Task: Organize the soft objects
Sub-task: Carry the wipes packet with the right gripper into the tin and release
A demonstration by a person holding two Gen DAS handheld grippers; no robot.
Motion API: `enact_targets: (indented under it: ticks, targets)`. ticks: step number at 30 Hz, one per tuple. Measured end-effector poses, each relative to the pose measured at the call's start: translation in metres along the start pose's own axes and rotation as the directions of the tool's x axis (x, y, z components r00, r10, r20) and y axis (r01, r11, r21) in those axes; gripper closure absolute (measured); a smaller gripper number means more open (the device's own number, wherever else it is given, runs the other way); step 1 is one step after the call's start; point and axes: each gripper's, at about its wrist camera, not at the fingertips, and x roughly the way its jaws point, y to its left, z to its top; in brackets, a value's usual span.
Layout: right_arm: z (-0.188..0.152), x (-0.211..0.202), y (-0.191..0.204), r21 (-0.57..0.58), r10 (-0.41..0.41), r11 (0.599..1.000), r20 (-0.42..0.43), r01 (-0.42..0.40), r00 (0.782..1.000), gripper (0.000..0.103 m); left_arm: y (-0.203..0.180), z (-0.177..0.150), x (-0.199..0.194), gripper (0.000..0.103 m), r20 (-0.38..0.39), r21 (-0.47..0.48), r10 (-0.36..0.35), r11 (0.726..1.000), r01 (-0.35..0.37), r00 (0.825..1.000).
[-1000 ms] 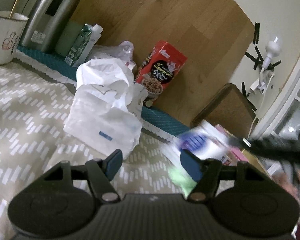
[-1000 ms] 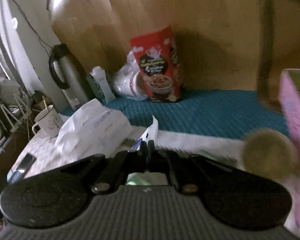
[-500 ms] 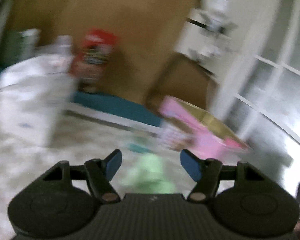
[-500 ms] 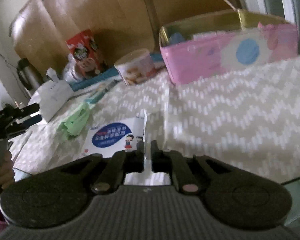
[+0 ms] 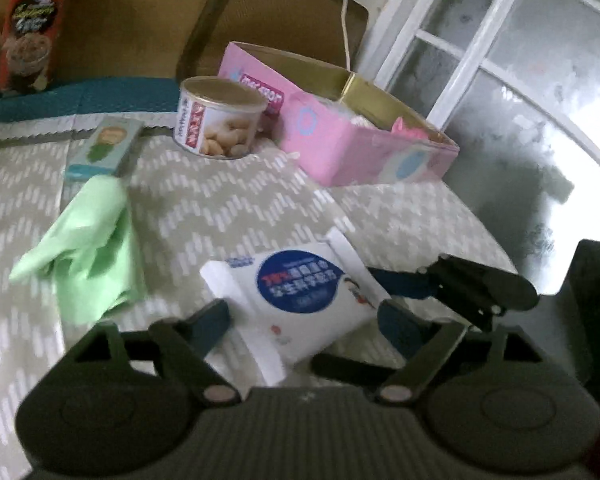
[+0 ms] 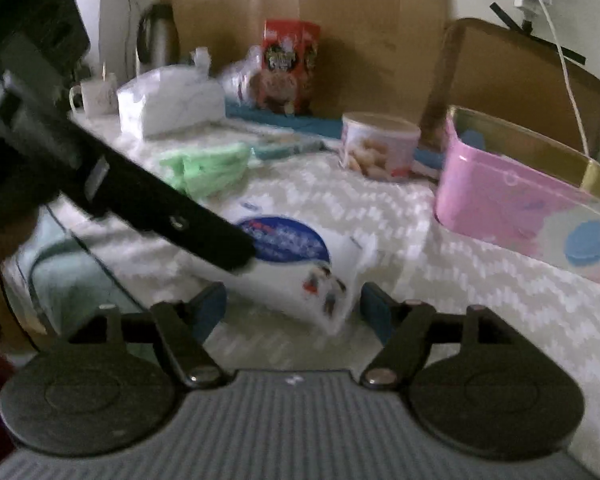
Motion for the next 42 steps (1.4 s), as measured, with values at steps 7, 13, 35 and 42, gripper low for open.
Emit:
enact_targets:
  ticks: [7, 13, 35, 42]
  targets:
    - [0.000, -0.012, -0.015, 0.057, -0.008, 0.998, 0.081, 0.003, 0.997, 0.038, -0.028, 0.038, -0.013, 0.028, 0.077, 0.075, -0.074, 0.995, 0.068, 0.994]
    - [0.025, -0.049, -0.055, 0.099, -0.165, 0.984, 0.241, 0.145, 0.956, 0.038, -0.073, 0.103, 0.006, 0.028, 0.174, 0.225, -0.138, 0.969, 0.097, 0.975]
    - [0.046, -0.031, -0.141, 0.297, -0.436, 0.884, 0.242, 0.361, 0.867, 0.023, -0.088, 0.136, 0.041, 0.030, 0.235, 0.191, -0.140, 0.977, 0.096, 0.962]
    - [0.037, -0.058, -0.103, 0.385, -0.420, 0.874, 0.288, 0.297, 0.861, 0.027, -0.056, 0.097, -0.008, 0.027, 0.263, 0.180, 0.035, 0.980, -0.085, 0.964]
